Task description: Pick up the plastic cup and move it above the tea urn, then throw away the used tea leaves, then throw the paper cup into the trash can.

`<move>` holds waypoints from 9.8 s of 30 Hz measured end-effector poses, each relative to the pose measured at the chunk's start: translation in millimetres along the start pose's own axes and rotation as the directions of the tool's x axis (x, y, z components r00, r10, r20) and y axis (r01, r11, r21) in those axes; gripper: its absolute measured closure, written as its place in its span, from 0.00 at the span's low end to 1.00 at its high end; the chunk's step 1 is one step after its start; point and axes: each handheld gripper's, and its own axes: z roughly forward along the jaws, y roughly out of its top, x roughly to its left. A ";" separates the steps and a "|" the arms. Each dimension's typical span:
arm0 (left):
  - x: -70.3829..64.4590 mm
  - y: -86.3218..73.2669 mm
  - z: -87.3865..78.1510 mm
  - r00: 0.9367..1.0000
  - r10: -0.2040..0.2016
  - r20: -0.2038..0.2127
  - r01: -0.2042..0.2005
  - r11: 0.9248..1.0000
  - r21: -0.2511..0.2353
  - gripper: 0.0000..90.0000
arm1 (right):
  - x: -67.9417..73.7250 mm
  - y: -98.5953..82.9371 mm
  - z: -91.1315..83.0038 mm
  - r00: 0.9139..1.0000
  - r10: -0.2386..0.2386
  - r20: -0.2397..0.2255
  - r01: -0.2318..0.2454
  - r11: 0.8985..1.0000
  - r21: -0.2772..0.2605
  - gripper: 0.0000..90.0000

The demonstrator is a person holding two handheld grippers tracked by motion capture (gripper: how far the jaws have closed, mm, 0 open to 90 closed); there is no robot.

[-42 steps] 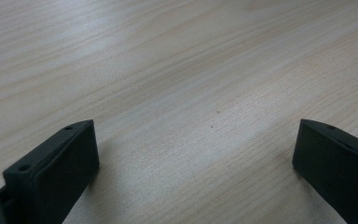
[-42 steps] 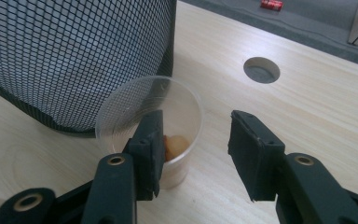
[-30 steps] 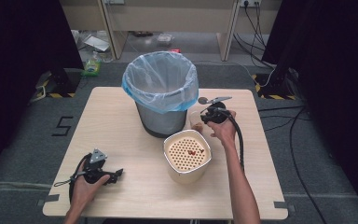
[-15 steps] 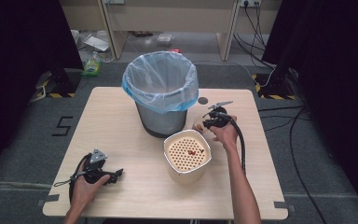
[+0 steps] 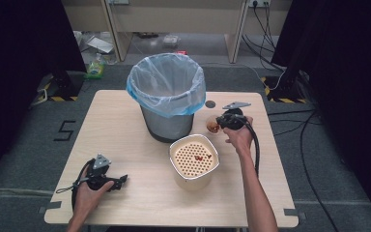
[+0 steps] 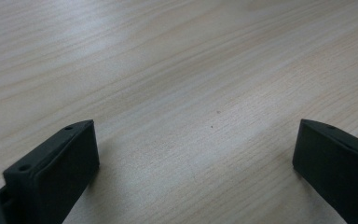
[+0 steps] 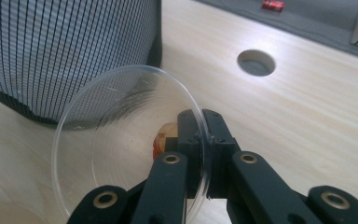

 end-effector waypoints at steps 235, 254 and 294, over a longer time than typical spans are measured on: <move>-1.4 -0.2 -0.2 1.000 0.000 -0.005 0.000 1.000 -0.003 0.00 | 86.8 153.3 -66.6 0.946 -0.247 0.209 0.310 0.879 -0.363 0.62; -1.3 -0.2 -0.4 1.000 0.001 -0.006 -0.001 1.000 0.000 0.00 | 23.1 74.4 -115.1 0.985 -0.081 0.151 0.126 0.940 -0.317 0.45; -1.3 -0.2 -0.3 1.000 -0.001 -0.006 0.001 1.000 -0.001 0.00 | 16.0 -111.1 -97.0 0.988 0.014 0.156 -0.001 0.996 -0.085 0.35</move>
